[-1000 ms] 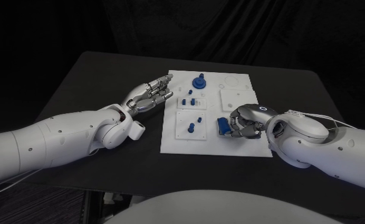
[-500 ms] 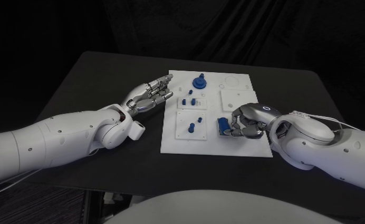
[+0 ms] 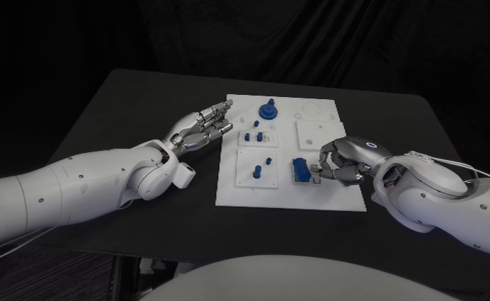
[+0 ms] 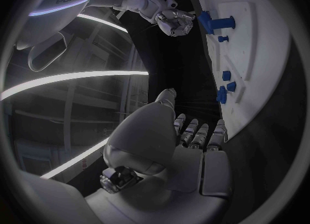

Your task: Assemble the parts on the task board

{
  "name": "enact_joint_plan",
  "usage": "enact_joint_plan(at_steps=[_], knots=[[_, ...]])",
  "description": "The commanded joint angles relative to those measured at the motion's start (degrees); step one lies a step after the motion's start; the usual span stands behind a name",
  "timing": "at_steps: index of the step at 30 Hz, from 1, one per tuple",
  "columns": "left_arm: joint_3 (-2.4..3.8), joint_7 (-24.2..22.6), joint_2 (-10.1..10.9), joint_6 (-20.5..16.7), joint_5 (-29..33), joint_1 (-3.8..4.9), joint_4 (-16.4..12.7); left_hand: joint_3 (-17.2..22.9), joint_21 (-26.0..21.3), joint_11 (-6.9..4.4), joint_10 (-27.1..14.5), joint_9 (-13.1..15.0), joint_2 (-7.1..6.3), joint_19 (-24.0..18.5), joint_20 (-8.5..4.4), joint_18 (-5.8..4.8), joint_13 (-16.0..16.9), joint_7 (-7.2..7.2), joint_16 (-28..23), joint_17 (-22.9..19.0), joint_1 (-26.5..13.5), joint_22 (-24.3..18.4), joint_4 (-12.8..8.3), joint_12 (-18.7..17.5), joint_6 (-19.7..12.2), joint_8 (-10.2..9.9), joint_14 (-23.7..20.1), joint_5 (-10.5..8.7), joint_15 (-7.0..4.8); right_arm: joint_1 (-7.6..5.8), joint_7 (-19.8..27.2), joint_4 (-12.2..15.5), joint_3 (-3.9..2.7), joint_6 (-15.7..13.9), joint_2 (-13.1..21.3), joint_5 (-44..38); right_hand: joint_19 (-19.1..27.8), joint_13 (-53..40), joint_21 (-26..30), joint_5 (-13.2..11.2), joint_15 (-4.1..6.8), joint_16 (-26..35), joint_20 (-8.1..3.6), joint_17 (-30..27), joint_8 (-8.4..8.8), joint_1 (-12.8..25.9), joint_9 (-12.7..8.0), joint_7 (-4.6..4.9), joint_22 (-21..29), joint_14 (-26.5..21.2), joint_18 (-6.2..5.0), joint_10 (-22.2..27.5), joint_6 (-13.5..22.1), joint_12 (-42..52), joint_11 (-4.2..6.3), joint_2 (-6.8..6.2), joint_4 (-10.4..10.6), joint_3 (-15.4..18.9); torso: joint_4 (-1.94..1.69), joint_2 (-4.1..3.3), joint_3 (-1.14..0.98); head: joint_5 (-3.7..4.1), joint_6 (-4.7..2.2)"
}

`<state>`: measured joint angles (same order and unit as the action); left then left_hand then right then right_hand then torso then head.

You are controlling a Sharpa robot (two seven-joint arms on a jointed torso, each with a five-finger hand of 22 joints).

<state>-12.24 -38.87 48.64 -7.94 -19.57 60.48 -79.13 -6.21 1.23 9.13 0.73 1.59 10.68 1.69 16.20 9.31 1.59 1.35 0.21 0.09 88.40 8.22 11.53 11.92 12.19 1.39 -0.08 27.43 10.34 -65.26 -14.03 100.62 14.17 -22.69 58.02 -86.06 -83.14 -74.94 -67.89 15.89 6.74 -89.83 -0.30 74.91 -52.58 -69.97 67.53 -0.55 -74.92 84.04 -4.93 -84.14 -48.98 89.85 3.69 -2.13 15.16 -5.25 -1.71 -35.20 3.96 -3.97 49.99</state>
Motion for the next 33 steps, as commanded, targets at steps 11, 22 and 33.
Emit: enact_joint_plan(at_steps=[11, 22, 33], knots=[[0.05, -1.58, -0.15, 0.69, 0.09, -0.11, -0.13, 0.32, 0.02, 0.4, 0.1, 0.09, 0.61, -0.02, 0.21, 0.52, 0.05, 0.45, -0.21, -0.09, 0.11, -0.01, -0.09, 0.39, -0.01, 0.32, 0.08, 0.15, 0.47, 0.03, 0.73, -1.29, 0.01, -0.17, -0.53, 0.17, -0.19, -15.06, -0.23, -0.14, 0.16, -0.17, -0.05, 15.09, 0.12, -3.64, 0.1, 0.03, -9.41, 5.96, 0.63, -5.86, -0.47, 0.15, 0.36, -0.42, -1.42, -1.18, -0.07, -0.1, 0.04, 0.09, 0.01], [0.05, -1.56, -0.18, 0.81, 0.09, -0.12, -0.07, 0.32, 0.02, 0.4, 0.1, 0.09, 0.61, -0.02, 0.21, 0.52, 0.05, 0.45, -0.21, -0.09, 0.11, -0.01, -0.09, 0.39, -0.01, 0.32, 0.08, 0.15, 0.47, 0.05, 0.69, -1.95, 0.01, -0.3, -1.56, 0.17, -0.24, -15.06, -0.36, -0.26, 0.14, -0.17, -0.04, 15.09, -0.22, -3.25, 0.29, 0.13, -9.44, 5.96, 0.66, -5.86, -0.96, 0.15, 0.29, -0.83, -1.07, -0.81, -0.09, -0.03, 0.04, 0.09, 0.01], [0.05, -1.54, -0.17, 0.9, 0.09, -0.14, -0.04, 0.4, 0.01, 0.4, 0.1, 0.08, 0.66, -0.02, 0.22, 0.5, 0.05, 0.55, -0.21, -0.09, 0.1, -0.07, -0.13, 0.39, -0.02, 0.32, 0.08, 0.16, 0.49, 0.06, 0.26, -2.56, 0.01, 0.41, -2.65, 0.17, -0.22, -15.06, -0.32, -0.27, 0.12, -0.17, -0.03, 15.09, -0.11, -3.08, 0.22, 0.15, -9.43, 5.96, 0.65, -5.86, -0.87, 0.15, 0.27, -1.0, -0.92, -0.66, -0.05, -0.01, 0.07, -0.02, 0.01]])
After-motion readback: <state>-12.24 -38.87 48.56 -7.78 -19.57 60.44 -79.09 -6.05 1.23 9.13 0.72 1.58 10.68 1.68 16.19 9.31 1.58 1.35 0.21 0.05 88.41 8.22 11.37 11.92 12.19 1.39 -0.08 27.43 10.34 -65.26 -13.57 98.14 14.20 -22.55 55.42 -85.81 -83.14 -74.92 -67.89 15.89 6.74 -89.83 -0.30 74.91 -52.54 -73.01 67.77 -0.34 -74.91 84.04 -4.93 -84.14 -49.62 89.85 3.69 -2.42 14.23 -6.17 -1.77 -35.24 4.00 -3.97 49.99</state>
